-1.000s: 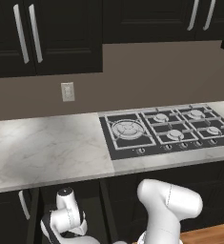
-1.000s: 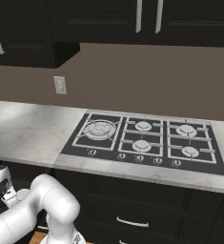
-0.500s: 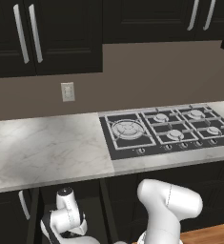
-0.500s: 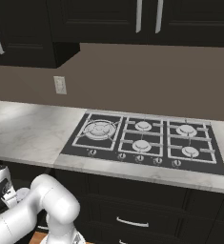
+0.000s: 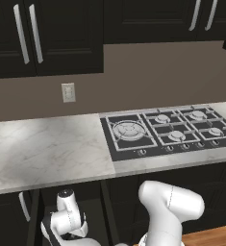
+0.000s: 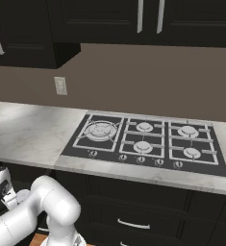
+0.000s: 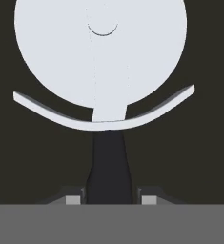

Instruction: Take the pizza cutter from the drawer on the left and place it on the dining counter for cutting.

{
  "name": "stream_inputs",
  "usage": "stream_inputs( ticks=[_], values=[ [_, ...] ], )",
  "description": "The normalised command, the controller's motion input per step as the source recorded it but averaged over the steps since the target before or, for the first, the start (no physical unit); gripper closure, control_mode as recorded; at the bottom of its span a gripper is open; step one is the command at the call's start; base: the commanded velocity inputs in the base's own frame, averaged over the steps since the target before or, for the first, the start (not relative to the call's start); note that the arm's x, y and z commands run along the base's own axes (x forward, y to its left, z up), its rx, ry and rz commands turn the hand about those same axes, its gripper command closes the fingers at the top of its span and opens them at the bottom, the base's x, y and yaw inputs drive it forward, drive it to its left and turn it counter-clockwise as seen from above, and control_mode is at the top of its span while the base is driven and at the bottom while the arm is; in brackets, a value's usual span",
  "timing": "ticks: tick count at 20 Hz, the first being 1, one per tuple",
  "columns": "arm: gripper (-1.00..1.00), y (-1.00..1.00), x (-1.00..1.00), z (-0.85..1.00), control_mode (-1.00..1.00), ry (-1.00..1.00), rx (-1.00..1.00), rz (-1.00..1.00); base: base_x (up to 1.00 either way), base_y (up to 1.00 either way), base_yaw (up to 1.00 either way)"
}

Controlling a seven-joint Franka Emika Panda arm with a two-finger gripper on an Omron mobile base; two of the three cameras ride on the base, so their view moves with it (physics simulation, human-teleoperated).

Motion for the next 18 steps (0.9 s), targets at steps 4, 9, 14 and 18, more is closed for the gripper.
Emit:
stream_inputs(
  ticks=[4, 9, 14, 18],
  values=[
    [1.0, 0.0, 0.0, 0.36, -1.0, 0.0, 0.0, 0.0, 0.0, 0.0, 0.0],
    [1.0, -0.01, -0.06, 0.77, -1.0, 0.0, 0.01, 0.0, 0.0, 0.0, 0.0],
    [1.0, -0.26, -0.44, 0.54, -1.0, 0.02, 0.01, 0.0, 0.0, 0.0, 0.0],
    [1.0, -0.51, -0.51, 0.26, -1.0, 0.02, 0.0, 0.02, 0.0, 0.0, 0.0]
  ],
)
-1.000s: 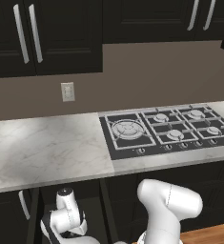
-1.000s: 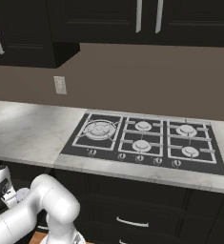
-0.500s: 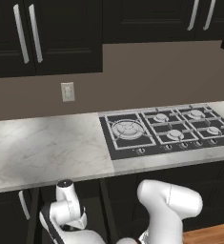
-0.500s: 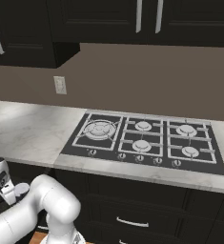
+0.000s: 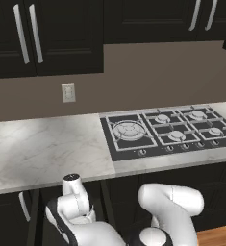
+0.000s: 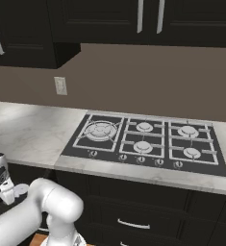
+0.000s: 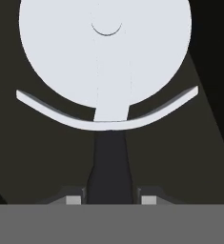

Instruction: Take the pizza cutter from the drawer on the left and place it on the dining counter for cutting.

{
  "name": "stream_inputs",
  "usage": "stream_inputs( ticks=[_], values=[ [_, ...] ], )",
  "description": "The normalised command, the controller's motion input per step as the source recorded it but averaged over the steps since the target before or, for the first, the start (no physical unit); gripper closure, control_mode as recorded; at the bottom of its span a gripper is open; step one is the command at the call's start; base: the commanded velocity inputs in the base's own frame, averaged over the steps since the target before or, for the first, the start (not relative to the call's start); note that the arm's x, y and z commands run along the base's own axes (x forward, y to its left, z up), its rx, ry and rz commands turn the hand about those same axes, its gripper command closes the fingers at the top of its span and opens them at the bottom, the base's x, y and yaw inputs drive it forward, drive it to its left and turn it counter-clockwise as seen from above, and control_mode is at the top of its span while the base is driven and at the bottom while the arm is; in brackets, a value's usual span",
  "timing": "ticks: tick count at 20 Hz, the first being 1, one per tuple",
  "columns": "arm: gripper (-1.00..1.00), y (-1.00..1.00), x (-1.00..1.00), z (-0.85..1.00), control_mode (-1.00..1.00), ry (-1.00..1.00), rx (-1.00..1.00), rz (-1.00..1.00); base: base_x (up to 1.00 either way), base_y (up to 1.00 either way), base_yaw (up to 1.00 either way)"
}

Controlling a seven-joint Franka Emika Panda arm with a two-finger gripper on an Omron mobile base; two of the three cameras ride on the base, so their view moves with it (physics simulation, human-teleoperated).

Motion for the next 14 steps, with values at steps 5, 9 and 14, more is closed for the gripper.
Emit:
stream_inputs(
  ticks=[5, 9, 14],
  values=[
    [1.0, -0.17, -0.42, 0.73, -1.0, 0.0, 0.0, 0.0, 0.0, 0.0, 0.0],
    [1.0, 0.0, -0.46, 0.98, -1.0, 0.0, 0.0, 0.0, 0.0, 0.0, 0.0],
    [1.0, -0.06, -0.08, 1.0, -1.0, 0.0, 0.0, 0.0, 0.0, 0.0, 0.0]
  ],
)
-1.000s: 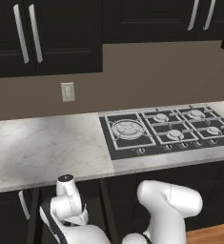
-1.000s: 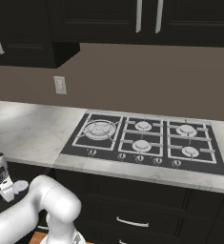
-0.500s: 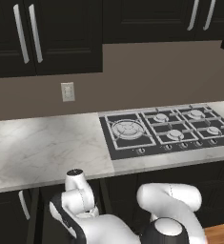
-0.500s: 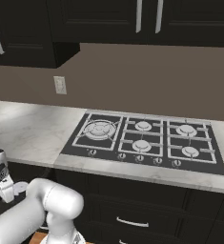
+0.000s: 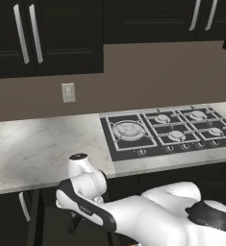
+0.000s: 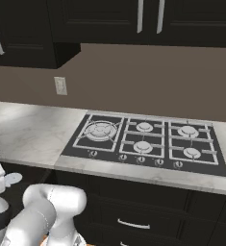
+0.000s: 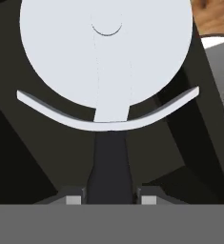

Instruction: Take the pizza cutter from the drawer on the left and place it on the dining counter for cutting.

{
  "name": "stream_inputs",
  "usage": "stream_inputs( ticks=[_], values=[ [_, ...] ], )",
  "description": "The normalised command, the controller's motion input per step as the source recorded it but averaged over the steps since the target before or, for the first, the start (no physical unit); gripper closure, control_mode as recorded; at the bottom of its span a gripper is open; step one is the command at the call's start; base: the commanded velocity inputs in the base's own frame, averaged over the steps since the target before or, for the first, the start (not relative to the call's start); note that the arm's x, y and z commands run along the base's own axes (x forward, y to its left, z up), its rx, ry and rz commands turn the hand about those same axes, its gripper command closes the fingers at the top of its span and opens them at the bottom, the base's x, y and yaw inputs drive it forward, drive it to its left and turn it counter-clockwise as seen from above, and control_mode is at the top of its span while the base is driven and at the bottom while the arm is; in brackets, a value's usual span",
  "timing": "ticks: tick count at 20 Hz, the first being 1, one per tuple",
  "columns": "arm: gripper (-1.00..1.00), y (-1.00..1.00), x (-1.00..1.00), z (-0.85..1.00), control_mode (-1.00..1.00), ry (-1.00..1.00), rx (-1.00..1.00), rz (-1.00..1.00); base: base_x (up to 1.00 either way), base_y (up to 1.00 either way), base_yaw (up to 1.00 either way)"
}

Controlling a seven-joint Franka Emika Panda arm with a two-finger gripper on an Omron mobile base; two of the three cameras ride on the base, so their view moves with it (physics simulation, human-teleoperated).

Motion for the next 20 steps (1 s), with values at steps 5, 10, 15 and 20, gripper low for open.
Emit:
stream_inputs(
  ticks=[5, 10, 15, 20],
  values=[
    [1.0, -0.41, -0.02, 1.0, -1.0, 0.0, 0.0, 0.0, 0.0, 0.0, 0.0],
    [1.0, -0.6, 0.02, 0.96, -1.0, 0.0, 0.0, 0.0, 0.0, 0.0, 0.0],
    [1.0, -0.76, 0.05, 0.76, -1.0, 0.0, 0.0, 0.0, 0.0, 0.0, 0.0],
    [1.0, -0.96, 0.1, 0.61, -1.0, 0.0, 0.0, 0.01, 0.0, 0.0, 0.0]
  ],
)
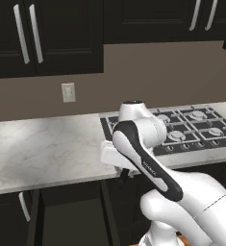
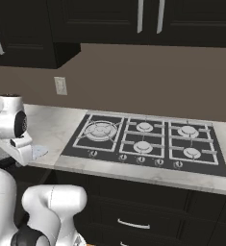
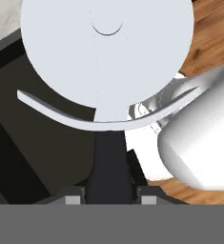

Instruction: Take the pizza cutter from the drawer on the left and place it on the dining counter for cutting.

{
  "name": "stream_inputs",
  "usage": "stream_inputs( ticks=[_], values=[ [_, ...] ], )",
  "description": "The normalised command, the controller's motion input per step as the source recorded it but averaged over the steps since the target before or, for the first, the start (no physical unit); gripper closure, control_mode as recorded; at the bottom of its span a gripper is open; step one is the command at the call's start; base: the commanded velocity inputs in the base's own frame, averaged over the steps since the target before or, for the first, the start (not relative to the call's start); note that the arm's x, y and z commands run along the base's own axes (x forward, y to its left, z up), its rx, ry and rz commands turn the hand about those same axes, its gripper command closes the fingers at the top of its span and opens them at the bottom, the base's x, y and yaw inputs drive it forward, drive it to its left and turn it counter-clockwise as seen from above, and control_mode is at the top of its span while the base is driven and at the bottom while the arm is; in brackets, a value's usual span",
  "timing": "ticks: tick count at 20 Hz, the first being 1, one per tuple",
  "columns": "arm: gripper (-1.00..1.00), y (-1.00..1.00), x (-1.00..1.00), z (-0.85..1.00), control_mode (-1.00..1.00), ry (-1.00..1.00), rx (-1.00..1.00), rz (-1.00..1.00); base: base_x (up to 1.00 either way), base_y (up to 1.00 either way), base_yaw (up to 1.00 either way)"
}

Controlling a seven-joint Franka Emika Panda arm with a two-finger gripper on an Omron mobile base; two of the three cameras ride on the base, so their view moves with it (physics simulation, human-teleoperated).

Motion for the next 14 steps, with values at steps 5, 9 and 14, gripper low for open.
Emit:
stream_inputs(
  ticks=[5, 9, 14],
  values=[
    [1.0, -1.0, 0.15, 0.39, -1.0, 0.0, 0.0, 0.04, 0.0, 0.0, 0.0],
    [1.0, -1.0, 0.01, 0.17, -1.0, 0.0, 0.0, 0.13, 0.0, 0.0, 0.0],
    [1.0, -0.78, 0.23, 0.04, -1.0, -0.01, 0.0, 0.21, 0.0, 0.0, 0.0]
  ],
)
